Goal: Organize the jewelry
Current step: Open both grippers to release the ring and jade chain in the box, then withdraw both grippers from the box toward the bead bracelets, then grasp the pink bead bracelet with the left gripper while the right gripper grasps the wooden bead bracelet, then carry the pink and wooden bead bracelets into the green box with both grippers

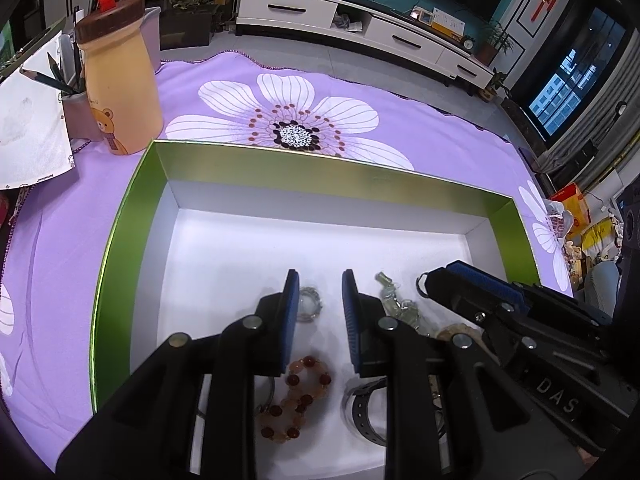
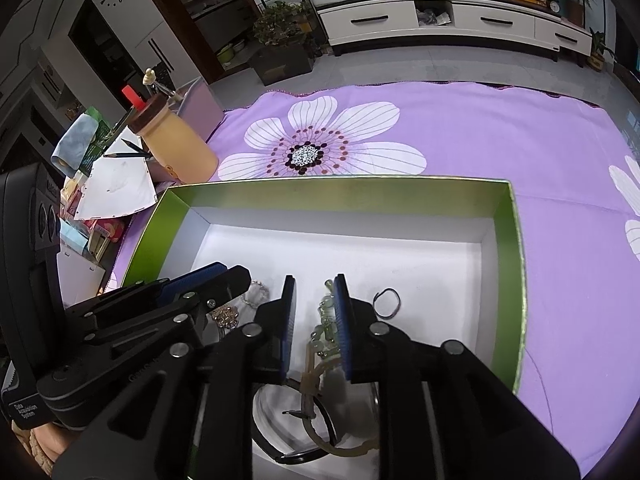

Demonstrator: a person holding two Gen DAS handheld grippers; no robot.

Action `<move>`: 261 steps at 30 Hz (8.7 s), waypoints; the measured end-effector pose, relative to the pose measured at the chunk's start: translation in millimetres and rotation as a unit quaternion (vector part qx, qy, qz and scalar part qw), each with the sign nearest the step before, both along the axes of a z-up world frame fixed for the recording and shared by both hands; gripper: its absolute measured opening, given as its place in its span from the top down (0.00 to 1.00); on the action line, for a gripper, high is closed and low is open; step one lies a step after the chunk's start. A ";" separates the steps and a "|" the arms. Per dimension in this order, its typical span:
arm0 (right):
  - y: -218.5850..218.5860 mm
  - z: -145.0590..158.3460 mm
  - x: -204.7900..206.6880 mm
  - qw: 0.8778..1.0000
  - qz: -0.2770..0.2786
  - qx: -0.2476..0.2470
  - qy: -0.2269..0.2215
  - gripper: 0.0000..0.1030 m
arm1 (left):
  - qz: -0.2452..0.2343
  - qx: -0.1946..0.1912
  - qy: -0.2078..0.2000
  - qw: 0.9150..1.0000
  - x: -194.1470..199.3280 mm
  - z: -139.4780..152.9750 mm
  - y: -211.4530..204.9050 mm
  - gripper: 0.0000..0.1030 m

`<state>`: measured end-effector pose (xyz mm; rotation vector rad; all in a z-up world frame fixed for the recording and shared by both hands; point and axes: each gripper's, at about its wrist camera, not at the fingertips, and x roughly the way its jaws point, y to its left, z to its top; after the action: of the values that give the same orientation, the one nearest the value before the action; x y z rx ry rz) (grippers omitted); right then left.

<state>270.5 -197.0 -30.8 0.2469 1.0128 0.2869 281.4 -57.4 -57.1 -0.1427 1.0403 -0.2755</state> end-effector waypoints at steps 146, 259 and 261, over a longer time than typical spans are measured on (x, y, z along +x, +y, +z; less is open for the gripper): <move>-16.0 47.1 -229.7 0.980 0.026 -0.094 -0.171 0.90 | -0.018 -0.022 -0.121 0.992 -211.8 44.8 17.3 0.93; -10.6 -0.8 3.6 0.999 -0.019 -0.043 -0.022 0.90 | -0.017 0.029 -0.041 0.999 -8.7 10.1 -6.3 0.93; -10.9 -0.9 3.7 0.999 -0.020 -0.043 -0.021 0.90 | -0.017 0.029 -0.041 0.999 -8.6 10.1 -6.2 0.93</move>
<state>274.2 -207.9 -31.7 0.1817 0.9749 0.2110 272.8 -63.6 -47.0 -0.0615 0.9689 -0.2794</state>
